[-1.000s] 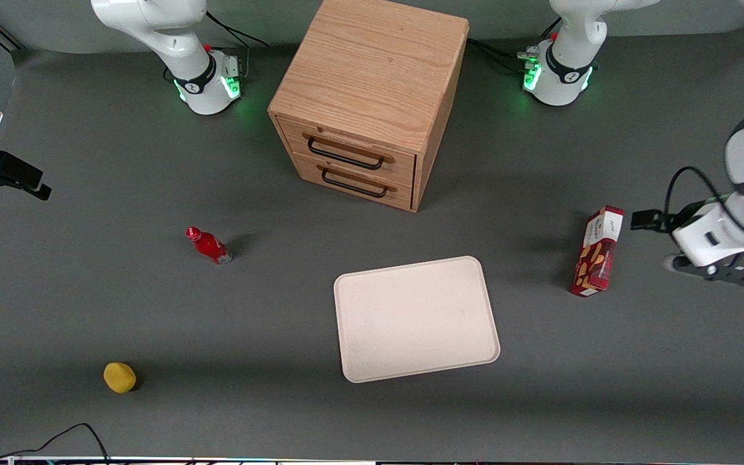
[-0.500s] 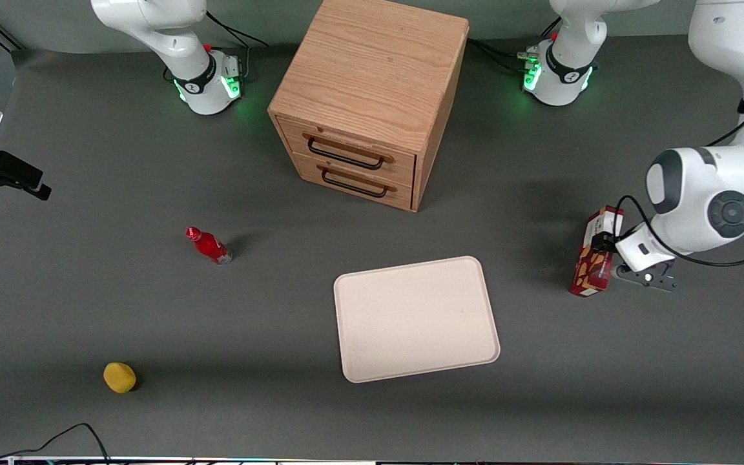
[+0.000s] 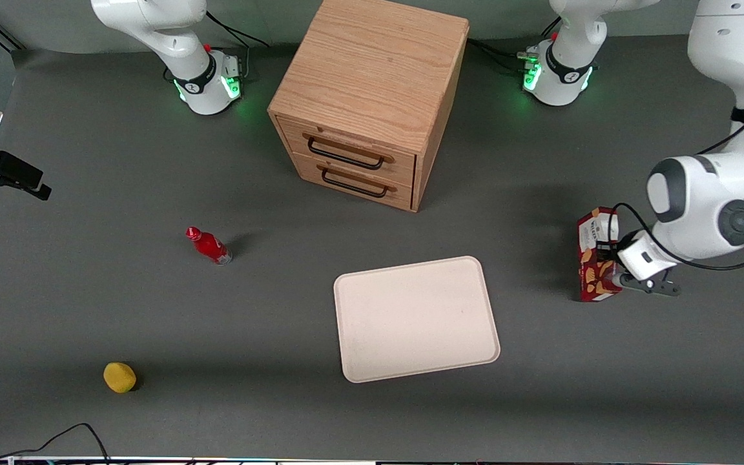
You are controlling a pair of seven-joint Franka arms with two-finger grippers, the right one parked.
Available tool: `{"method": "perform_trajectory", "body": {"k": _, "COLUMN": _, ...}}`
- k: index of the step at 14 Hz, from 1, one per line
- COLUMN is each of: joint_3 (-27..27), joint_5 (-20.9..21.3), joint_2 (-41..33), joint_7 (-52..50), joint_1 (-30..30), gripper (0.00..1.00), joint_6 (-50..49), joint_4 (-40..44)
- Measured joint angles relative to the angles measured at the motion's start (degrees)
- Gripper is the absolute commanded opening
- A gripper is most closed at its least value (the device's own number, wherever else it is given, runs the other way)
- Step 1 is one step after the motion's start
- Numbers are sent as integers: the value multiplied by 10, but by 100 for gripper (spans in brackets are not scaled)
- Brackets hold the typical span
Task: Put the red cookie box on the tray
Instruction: 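Close the left gripper on the cookie box and lift it, then carry the cookie box over the cream tray with the left gripper, then lower the box upright onto the tray and open the left gripper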
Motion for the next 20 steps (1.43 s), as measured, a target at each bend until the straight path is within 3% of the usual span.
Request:
{"method": "perform_trajectory", "body": {"k": 4, "joint_3": -32, "joint_5": -4, "joint_2": -17, "joint_7": -150, "joint_1": -1, "gripper": 0, "joint_6": -188, "joint_4": 173}}
{"method": "perform_trajectory", "body": {"k": 7, "joint_3": -125, "joint_5": -2, "joint_2": -17, "joint_7": -328, "joint_1": -5, "gripper": 0, "joint_6": -196, "joint_4": 208}}
{"method": "perform_trajectory", "body": {"k": 9, "joint_3": -182, "joint_5": 10, "joint_2": 4, "joint_7": -429, "joint_1": -15, "gripper": 0, "joint_6": -144, "joint_4": 207}}
{"method": "perform_trajectory", "body": {"k": 11, "joint_3": -221, "joint_5": 55, "joint_2": 48, "joint_7": -491, "joint_1": -25, "gripper": 0, "joint_6": -68, "joint_4": 204}}
{"method": "perform_trajectory", "body": {"k": 14, "joint_3": -241, "joint_5": 170, "joint_2": 142, "joint_7": -548, "joint_1": -32, "gripper": 0, "joint_6": 30, "joint_4": 201}}
{"method": "perform_trajectory", "body": {"k": 15, "joint_3": -242, "joint_5": 201, "joint_2": 171, "joint_7": -562, "joint_1": -33, "gripper": 15, "joint_6": 52, "joint_4": 201}}
{"method": "perform_trajectory", "body": {"k": 16, "joint_3": -243, "joint_5": 224, "joint_2": 195, "joint_7": -572, "joint_1": -33, "gripper": 75, "joint_6": 69, "joint_4": 202}}
{"method": "perform_trajectory", "body": {"k": 17, "joint_3": -245, "joint_5": 235, "joint_2": 211, "joint_7": -578, "joint_1": -34, "gripper": 100, "joint_6": 86, "joint_4": 203}}
{"method": "perform_trajectory", "body": {"k": 20, "joint_3": -246, "joint_5": 243, "joint_2": 218, "joint_7": -583, "joint_1": -35, "gripper": 100, "joint_6": 93, "joint_4": 210}}
